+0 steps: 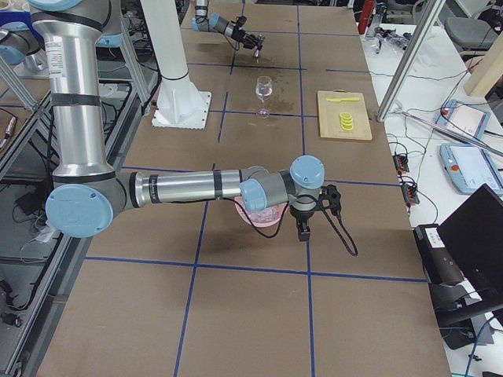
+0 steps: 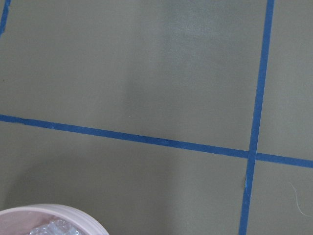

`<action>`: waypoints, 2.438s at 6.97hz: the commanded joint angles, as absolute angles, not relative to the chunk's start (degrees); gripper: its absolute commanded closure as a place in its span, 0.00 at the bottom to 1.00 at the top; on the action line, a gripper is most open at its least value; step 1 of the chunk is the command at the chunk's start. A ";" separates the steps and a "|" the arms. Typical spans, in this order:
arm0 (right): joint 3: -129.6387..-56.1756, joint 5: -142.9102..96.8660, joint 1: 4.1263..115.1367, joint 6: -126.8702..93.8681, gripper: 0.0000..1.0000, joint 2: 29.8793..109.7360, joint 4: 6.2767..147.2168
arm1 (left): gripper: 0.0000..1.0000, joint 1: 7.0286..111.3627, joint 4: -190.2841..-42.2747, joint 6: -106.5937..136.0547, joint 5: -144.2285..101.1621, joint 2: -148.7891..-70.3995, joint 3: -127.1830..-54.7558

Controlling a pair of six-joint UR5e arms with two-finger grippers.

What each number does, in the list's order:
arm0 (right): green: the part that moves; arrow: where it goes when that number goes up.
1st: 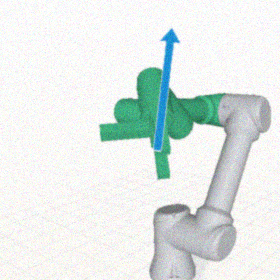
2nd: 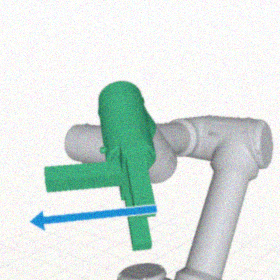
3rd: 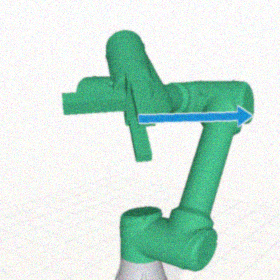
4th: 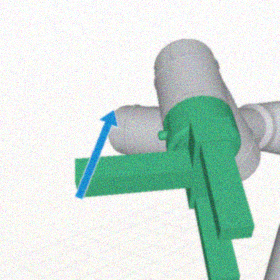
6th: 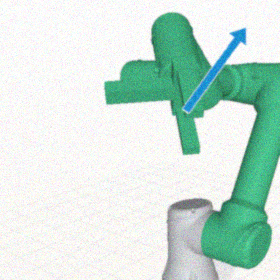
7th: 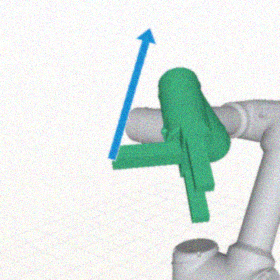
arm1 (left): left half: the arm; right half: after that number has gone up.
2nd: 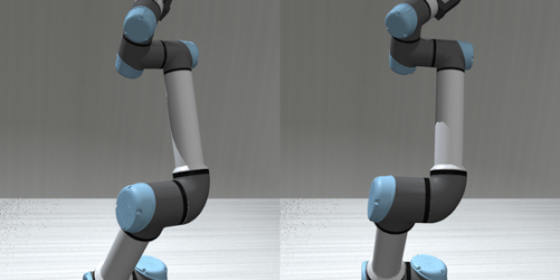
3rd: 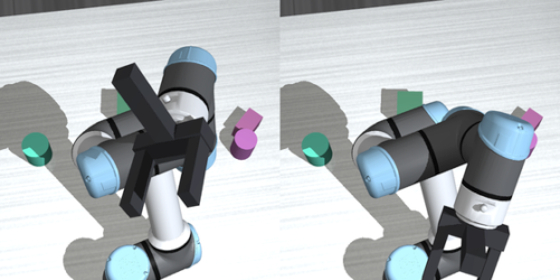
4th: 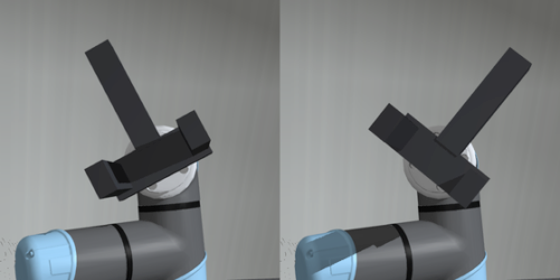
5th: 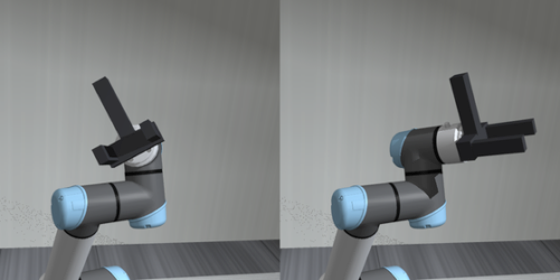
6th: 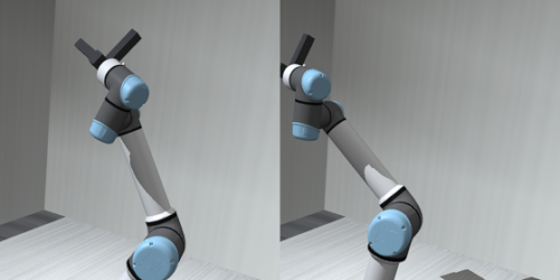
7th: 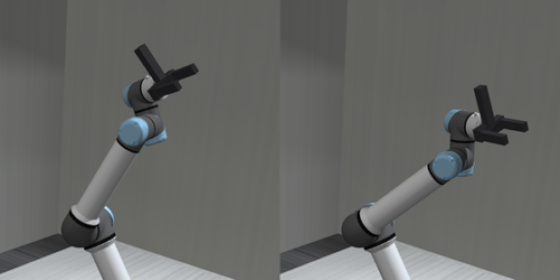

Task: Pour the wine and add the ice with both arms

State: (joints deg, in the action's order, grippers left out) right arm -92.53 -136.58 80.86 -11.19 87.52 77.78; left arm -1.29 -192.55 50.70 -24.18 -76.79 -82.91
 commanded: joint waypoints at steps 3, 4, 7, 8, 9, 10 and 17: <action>-92.55 -136.58 80.86 -11.25 0.00 87.54 77.78 | 0.99 -2.02 -192.66 50.98 -24.17 -76.82 -82.71; -92.55 -136.58 80.86 -11.16 0.00 87.54 77.78 | 0.94 -2.11 -192.66 50.98 -24.17 -76.82 -82.71; -92.55 -136.58 80.86 -11.25 0.00 87.54 77.78 | 0.72 -2.55 -192.92 50.98 -24.17 -76.82 -82.71; -92.55 -136.58 80.86 -11.25 0.00 87.54 77.78 | 0.65 -2.55 -193.09 50.98 -24.17 -76.82 -82.71; -92.55 -136.58 80.86 -11.16 0.00 87.54 77.78 | 0.64 -2.55 -193.18 50.98 -24.17 -76.82 -82.71; -92.55 -136.58 80.86 -11.25 0.00 87.71 77.78 | 0.63 -2.72 -193.18 50.98 -24.17 -76.82 -82.71; -93.51 -136.67 80.86 -11.25 0.00 88.41 77.78 | 0.01 -2.90 -193.37 49.75 -30.74 -74.11 -85.50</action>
State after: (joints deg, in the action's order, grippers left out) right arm -92.97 -136.67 80.86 -11.25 87.97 77.78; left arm -2.98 -193.86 50.15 -28.30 -75.60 -84.10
